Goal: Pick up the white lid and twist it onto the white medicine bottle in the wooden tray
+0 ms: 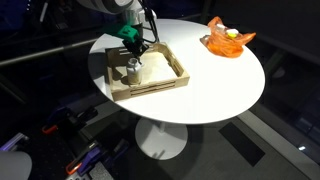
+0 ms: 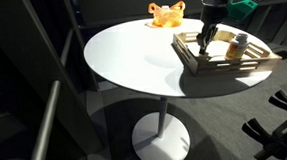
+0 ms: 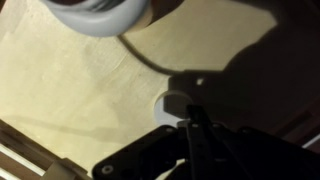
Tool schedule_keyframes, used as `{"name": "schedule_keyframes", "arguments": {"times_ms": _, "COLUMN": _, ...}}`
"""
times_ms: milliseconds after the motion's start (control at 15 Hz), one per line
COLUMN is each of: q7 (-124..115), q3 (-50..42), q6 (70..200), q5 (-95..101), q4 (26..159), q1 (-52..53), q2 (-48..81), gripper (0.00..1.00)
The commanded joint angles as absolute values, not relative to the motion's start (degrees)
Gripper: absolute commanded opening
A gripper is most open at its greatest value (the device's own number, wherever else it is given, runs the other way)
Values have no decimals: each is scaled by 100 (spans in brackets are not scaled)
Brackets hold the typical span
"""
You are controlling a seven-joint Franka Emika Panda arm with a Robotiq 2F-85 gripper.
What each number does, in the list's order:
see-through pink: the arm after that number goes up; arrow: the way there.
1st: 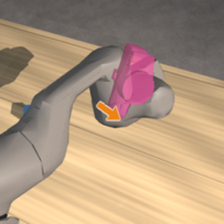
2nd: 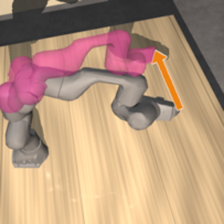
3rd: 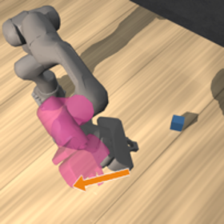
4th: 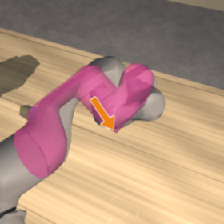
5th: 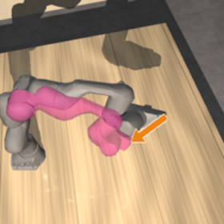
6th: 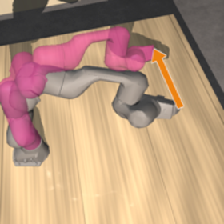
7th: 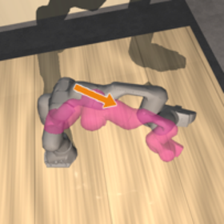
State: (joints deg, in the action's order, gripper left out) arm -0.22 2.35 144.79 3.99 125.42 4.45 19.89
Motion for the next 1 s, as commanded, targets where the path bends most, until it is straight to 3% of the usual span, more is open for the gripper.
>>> {"name": "schedule_keyframes", "arguments": {"times_ms": 0, "q7": -147, "q3": 150, "q6": 14499, "q5": 542, "q4": 12584, "q1": 483, "q2": 1834, "gripper": 28}}
{"name": "schedule_keyframes", "arguments": {"times_ms": 133, "q7": -140, "q3": 141, "q6": 14514, "q5": 523, "q4": 12598, "q1": 470, "q2": 1795, "gripper": 37}}
{"name": "schedule_keyframes", "arguments": {"times_ms": 600, "q7": -222, "q3": 70, "q6": 14554, "q5": 587, "q4": 12587, "q1": 496, "q2": 1865, "gripper": 94}}
{"name": "schedule_keyframes", "arguments": {"times_ms": 667, "q7": -236, "q3": 62, "q6": 14558, "q5": 598, "q4": 12584, "q1": 502, "q2": 1895, "gripper": 99}}
{"name": "schedule_keyframes", "arguments": {"times_ms": 933, "q7": -295, "q3": 29, "q6": 14579, "q5": 661, "q4": 12578, "q1": 527, "q2": 1973, "gripper": 100}}
